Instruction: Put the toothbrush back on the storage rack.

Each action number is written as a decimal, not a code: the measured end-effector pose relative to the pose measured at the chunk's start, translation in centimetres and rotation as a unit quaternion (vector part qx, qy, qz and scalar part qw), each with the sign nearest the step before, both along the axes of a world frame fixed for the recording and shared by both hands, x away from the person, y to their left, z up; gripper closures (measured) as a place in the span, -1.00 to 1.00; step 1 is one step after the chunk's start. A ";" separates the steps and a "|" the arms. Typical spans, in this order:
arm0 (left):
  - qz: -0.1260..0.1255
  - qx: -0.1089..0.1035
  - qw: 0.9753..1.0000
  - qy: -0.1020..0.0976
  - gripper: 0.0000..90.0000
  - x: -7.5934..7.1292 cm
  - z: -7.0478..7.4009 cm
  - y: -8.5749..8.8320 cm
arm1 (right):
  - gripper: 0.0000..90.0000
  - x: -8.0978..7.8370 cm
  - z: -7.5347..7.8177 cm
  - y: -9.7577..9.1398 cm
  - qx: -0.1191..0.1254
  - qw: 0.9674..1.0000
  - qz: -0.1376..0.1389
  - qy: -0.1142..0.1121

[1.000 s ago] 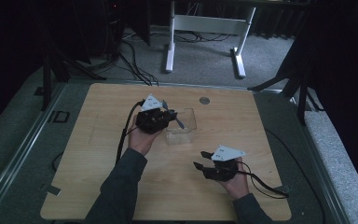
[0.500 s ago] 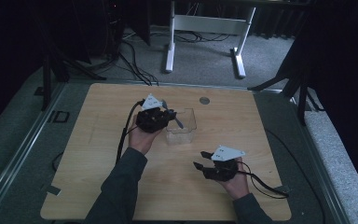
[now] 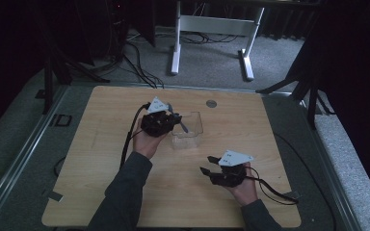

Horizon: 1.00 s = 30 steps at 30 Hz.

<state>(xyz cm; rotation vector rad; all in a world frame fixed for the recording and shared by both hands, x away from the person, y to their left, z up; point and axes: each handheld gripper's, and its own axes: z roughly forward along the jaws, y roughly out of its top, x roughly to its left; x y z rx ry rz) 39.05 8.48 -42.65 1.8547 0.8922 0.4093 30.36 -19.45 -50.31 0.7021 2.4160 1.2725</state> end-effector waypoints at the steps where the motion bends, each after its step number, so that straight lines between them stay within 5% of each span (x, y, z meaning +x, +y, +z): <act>1: 0.001 -0.001 1.000 0.001 0.77 0.0 0.0 0.0 | 0.07 0.0 0.0 0.0 0.000 1.000 0.000 0.000; 30: 0.007 0.023 0.999 0.028 0.77 1.1 -1.3 -0.3 | 0.07 0.0 -0.1 0.0 -0.001 1.000 0.002 0.001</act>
